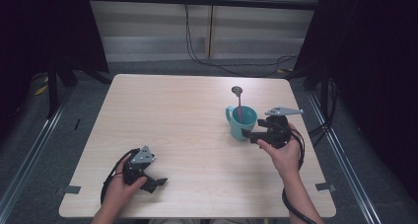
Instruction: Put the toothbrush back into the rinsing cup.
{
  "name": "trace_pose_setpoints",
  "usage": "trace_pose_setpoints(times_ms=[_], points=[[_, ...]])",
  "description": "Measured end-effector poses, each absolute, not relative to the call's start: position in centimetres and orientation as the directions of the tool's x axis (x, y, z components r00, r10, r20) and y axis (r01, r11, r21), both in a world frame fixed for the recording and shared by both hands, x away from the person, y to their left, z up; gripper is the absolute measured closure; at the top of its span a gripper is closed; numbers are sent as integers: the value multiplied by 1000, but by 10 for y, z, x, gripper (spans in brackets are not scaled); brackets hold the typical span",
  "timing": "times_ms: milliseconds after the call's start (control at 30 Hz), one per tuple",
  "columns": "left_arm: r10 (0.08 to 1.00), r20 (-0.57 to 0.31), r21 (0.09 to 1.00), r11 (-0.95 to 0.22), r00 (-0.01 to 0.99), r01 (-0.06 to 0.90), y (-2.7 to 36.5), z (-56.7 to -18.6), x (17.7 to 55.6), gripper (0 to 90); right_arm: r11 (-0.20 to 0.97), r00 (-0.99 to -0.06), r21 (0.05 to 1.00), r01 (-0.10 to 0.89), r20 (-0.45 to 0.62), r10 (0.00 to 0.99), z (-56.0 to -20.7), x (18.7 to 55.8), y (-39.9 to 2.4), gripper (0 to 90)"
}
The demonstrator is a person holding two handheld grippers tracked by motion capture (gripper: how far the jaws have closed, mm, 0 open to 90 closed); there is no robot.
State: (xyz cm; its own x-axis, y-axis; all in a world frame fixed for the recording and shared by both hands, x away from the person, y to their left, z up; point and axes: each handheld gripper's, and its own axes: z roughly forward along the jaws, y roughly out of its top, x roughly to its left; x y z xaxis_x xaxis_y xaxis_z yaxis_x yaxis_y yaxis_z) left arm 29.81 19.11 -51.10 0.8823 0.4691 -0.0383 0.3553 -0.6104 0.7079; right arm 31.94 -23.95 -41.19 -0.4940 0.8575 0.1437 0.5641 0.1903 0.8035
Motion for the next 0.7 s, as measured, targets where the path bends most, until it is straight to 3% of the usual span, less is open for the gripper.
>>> trace_pose_setpoints(times_ms=[700], points=[[470, -37, 707, -611, 882, 355, 191, -511, 298, 0, 245, -529, 784, 571, 122, 840, -434, 303, -240, 171]])
